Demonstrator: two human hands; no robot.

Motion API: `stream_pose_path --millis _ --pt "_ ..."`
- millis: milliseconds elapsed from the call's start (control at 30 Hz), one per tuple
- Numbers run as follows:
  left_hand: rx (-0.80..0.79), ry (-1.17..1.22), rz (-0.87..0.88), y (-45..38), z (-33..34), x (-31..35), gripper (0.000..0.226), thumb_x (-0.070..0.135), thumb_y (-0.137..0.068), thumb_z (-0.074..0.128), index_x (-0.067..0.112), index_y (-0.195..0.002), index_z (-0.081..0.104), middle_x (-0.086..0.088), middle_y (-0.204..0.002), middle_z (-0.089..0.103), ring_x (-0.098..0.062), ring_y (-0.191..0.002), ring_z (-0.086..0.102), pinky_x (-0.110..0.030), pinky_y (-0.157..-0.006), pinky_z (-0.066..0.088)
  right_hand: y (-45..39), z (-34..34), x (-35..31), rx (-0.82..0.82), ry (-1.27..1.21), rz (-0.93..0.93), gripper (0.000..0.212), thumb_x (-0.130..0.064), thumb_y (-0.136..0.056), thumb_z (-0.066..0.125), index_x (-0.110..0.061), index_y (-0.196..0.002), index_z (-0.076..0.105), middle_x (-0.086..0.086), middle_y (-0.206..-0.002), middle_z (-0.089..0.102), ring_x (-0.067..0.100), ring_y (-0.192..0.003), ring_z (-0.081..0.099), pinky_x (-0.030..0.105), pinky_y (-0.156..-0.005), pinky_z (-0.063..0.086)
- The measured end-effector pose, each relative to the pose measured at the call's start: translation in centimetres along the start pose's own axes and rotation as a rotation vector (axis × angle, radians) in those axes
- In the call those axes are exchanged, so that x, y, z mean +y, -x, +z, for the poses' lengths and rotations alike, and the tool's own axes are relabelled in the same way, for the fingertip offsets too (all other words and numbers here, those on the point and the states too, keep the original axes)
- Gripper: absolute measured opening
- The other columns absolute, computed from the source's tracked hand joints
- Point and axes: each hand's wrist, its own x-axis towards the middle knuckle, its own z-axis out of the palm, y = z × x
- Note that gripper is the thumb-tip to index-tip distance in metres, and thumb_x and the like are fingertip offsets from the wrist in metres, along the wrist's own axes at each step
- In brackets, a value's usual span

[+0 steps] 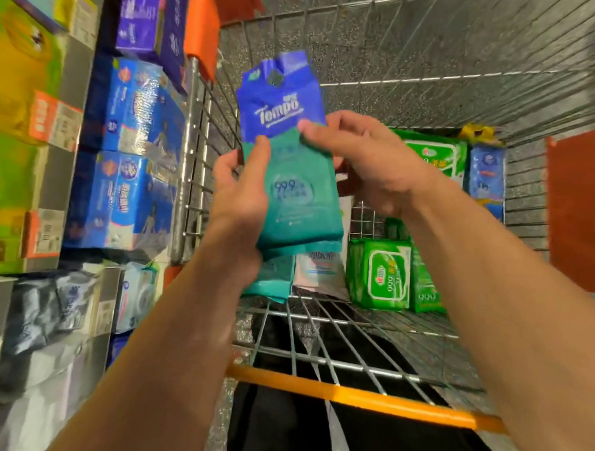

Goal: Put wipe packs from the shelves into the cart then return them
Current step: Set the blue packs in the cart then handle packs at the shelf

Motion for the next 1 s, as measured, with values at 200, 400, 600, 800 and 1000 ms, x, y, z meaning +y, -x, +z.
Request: stream_pose_path --millis 200,400,600,800,1000 --pt "-0.064 0.026 0.174 1.0 0.2 0.4 0.030 0.036 -0.101 0.054 0.014 -0.119 0.046 -0.003 -0.089 0.075 -0.023 -0.080 0.074 -0.046 -0.070 0.062 -2.1 1.5 5.1 0.292 -0.336 0.306 0.042 -0.044 -0.094 0.050 -0.006 -0.106 0.062 0.020 -0.094 0.072 0.030 -0.080 0.072 0.046 -0.086 0.056" --pt "-0.060 0.003 0.174 0.7 0.0 0.1 0.038 0.041 -0.096 0.060 0.017 -0.122 0.045 -0.004 -0.090 0.075 -0.024 -0.077 0.073 -0.050 -0.073 0.061 0.5 6.5 8.9 0.142 -0.230 0.577 0.025 -0.018 -0.106 0.040 -0.006 -0.108 0.062 0.010 -0.098 0.076 0.022 -0.083 0.074 0.027 -0.056 0.058" --pt "-0.095 0.067 0.127 0.9 -0.2 0.1 0.039 0.038 -0.099 0.058 0.017 -0.127 0.043 -0.005 -0.093 0.075 -0.026 -0.080 0.071 -0.059 -0.077 0.057 0.6 5.9 9.9 0.162 -0.170 0.522 0.031 -0.013 -0.104 0.043 -0.011 -0.073 0.048 0.001 -0.049 0.062 0.012 -0.049 0.058 0.016 -0.034 0.043" --pt "-0.112 0.089 0.152 0.5 -0.3 -0.2 0.042 0.036 -0.097 0.060 0.014 -0.128 0.042 -0.002 -0.087 0.076 -0.020 -0.074 0.072 -0.044 -0.071 0.059 0.9 6.5 9.5 0.173 -0.167 0.368 0.036 -0.002 -0.101 0.045 -0.013 -0.066 0.042 0.000 -0.053 0.055 0.008 -0.045 0.050 0.011 -0.031 0.037" --pt "-0.112 0.080 0.177 0.7 -0.5 -0.7 0.046 0.032 -0.097 0.060 0.017 -0.136 0.040 -0.002 -0.095 0.078 -0.022 -0.084 0.075 -0.044 -0.074 0.059 0.4 3.7 8.3 0.160 -0.287 0.370 0.028 -0.014 -0.101 0.046 -0.008 -0.079 0.061 0.002 -0.058 0.071 0.014 -0.052 0.068 0.021 -0.049 0.057"
